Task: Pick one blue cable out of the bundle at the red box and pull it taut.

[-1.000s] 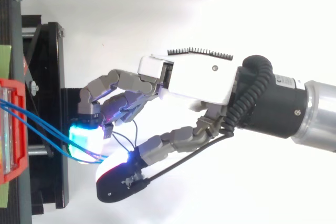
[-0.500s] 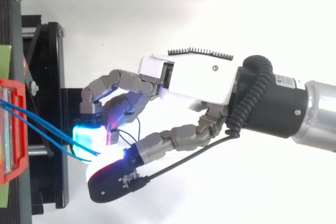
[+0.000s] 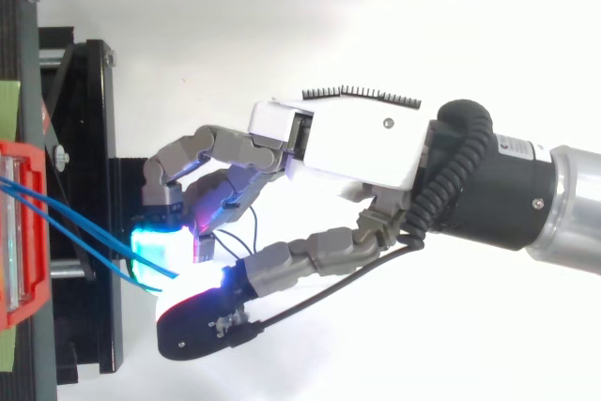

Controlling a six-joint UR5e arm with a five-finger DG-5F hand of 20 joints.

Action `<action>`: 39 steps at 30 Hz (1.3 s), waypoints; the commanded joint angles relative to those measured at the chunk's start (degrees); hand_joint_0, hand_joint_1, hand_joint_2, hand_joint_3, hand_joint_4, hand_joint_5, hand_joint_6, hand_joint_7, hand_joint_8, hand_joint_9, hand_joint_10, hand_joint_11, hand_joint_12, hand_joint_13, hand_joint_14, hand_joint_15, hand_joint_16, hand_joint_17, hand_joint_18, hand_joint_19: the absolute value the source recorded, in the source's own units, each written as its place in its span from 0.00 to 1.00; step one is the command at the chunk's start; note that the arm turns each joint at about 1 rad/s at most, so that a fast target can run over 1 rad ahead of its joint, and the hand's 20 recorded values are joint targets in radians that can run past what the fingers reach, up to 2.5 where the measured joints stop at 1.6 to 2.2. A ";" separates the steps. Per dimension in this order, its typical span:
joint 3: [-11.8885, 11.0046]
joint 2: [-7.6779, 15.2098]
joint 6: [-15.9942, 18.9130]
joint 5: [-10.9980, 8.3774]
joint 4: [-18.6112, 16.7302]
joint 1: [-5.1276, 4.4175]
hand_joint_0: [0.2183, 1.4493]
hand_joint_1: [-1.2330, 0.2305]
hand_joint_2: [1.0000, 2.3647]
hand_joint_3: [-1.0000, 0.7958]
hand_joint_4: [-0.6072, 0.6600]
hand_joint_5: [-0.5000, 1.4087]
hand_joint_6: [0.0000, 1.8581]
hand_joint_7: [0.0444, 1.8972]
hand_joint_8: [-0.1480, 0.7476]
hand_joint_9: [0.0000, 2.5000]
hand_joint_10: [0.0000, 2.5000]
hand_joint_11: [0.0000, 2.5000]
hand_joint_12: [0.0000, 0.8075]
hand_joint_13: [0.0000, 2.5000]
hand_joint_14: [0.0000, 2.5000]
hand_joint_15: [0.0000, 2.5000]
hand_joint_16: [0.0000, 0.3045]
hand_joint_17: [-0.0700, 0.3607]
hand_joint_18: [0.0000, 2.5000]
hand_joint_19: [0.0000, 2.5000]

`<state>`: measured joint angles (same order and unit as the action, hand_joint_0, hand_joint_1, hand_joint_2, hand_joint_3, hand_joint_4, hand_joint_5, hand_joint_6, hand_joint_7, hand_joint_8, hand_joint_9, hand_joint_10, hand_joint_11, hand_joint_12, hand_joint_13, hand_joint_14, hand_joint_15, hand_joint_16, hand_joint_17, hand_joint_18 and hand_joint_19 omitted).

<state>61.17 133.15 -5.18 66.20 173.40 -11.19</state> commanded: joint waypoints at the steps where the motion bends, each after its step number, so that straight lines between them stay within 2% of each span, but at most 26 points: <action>1: 0.00 -0.09 0.00 0.07 0.71 0.03 0.41 0.22 0.01 0.42 0.44 0.16 0.49 0.60 0.54 0.35 0.01 0.34 0.50 0.26 0.00 0.09 0.18 0.45 0.32 0.13; 3: -0.09 -0.09 0.00 -0.02 0.89 0.03 0.42 0.20 0.01 0.35 0.50 0.16 0.48 0.59 0.53 0.32 0.01 0.33 0.50 0.24 0.00 0.09 0.18 0.45 0.30 0.12; 6: 0.00 -0.09 0.00 0.16 0.89 0.03 0.43 0.20 0.00 0.28 0.50 0.16 0.47 0.57 0.51 0.30 0.01 0.33 0.50 0.22 0.00 0.08 0.18 0.45 0.28 0.11; 13: 0.00 -0.09 0.00 0.16 0.89 -0.06 0.41 0.22 0.00 0.28 0.47 0.15 0.45 0.52 0.49 0.26 0.01 0.30 0.49 0.19 0.00 0.06 0.18 0.45 0.26 0.10; 15: -0.09 -0.09 0.08 0.16 1.06 -0.06 0.28 0.24 0.00 0.28 0.49 0.15 0.44 0.51 0.51 0.26 0.01 0.31 0.50 0.18 0.00 0.07 0.18 0.45 0.25 0.12; 18: -0.09 -0.09 0.08 0.07 1.59 -0.06 0.23 0.30 0.00 0.28 0.53 0.16 0.43 0.51 0.55 0.30 0.01 0.32 0.53 0.20 0.00 0.08 0.20 0.47 0.27 0.13; 21: -0.09 -0.09 0.00 0.07 1.42 -0.14 0.24 0.36 0.00 0.28 0.53 0.18 0.42 0.54 0.56 0.33 0.01 0.31 0.52 0.22 0.00 0.08 0.19 0.47 0.28 0.14; 25: -0.09 -0.09 0.00 -0.02 1.59 -0.06 0.27 0.37 0.00 0.28 0.50 0.19 0.41 0.55 0.54 0.34 0.01 0.30 0.51 0.22 0.00 0.08 0.18 0.45 0.28 0.16; 32: -0.09 -0.09 0.00 -0.02 1.68 -0.06 0.31 0.32 0.01 0.37 0.50 0.19 0.41 0.61 0.55 0.35 0.01 0.31 0.50 0.23 0.00 0.09 0.18 0.45 0.28 0.15; 34: 0.00 -0.09 0.00 -0.02 1.68 -0.14 0.31 0.30 0.01 0.42 0.49 0.18 0.43 0.60 0.55 0.35 0.01 0.32 0.50 0.23 0.00 0.09 0.18 0.45 0.28 0.15; 35: 0.00 -0.09 0.00 -0.02 1.68 -0.14 0.31 0.29 0.02 0.50 0.48 0.18 0.46 0.58 0.55 0.35 0.01 0.32 0.50 0.23 0.00 0.08 0.18 0.45 0.28 0.15; 36: -0.09 -0.09 0.08 -0.02 1.68 -0.14 0.31 0.29 0.02 0.56 0.45 0.18 0.47 0.63 0.55 0.35 0.01 0.32 0.50 0.23 0.00 0.09 0.18 0.45 0.29 0.15; 39: -0.09 -0.09 0.00 -0.02 1.68 -0.14 0.32 0.28 0.01 0.63 0.39 0.18 0.49 0.68 0.58 0.36 0.01 0.32 0.54 0.24 0.00 0.08 0.20 0.48 0.31 0.14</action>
<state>61.10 133.07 -5.17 66.19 175.07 -11.30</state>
